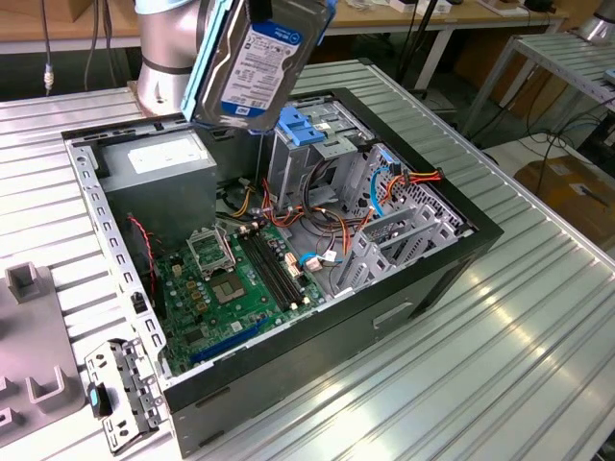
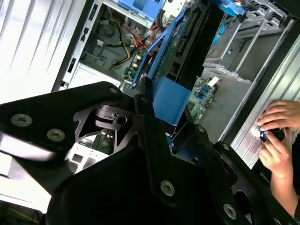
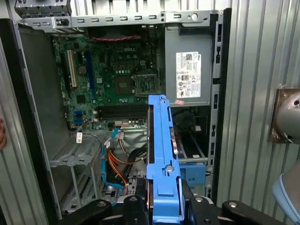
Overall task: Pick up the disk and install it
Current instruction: 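Insert the disk into the insertion slot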
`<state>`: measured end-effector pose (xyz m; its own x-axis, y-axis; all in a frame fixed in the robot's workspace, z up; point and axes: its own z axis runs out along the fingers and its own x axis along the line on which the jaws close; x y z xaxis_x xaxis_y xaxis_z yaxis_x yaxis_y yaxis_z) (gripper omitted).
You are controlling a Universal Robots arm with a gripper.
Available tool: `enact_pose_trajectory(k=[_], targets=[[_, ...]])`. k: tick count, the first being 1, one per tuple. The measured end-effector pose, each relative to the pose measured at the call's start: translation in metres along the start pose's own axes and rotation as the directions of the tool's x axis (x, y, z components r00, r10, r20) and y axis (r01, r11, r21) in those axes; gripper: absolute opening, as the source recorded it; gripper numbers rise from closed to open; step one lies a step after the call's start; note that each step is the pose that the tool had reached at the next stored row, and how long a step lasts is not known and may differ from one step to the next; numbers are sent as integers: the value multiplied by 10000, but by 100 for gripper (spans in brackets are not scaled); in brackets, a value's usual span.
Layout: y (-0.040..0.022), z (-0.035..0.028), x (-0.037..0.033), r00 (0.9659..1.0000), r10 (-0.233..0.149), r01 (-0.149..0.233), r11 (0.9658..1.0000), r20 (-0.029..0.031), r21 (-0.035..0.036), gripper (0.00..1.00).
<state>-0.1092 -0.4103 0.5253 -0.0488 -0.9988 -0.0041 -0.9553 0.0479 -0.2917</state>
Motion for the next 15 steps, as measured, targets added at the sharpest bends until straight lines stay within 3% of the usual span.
enact_pose_trajectory(k=[1,2,10,15], targets=[[-2,3,61,10000,17,-18,10000,59,95,37],[-4,5,122,10000,21,-22,9999,79,114,37],[-6,4,147,10000,18,-19,9999,75,113,37],[-12,6,289,10000,21,-22,9999,75,114,37]])
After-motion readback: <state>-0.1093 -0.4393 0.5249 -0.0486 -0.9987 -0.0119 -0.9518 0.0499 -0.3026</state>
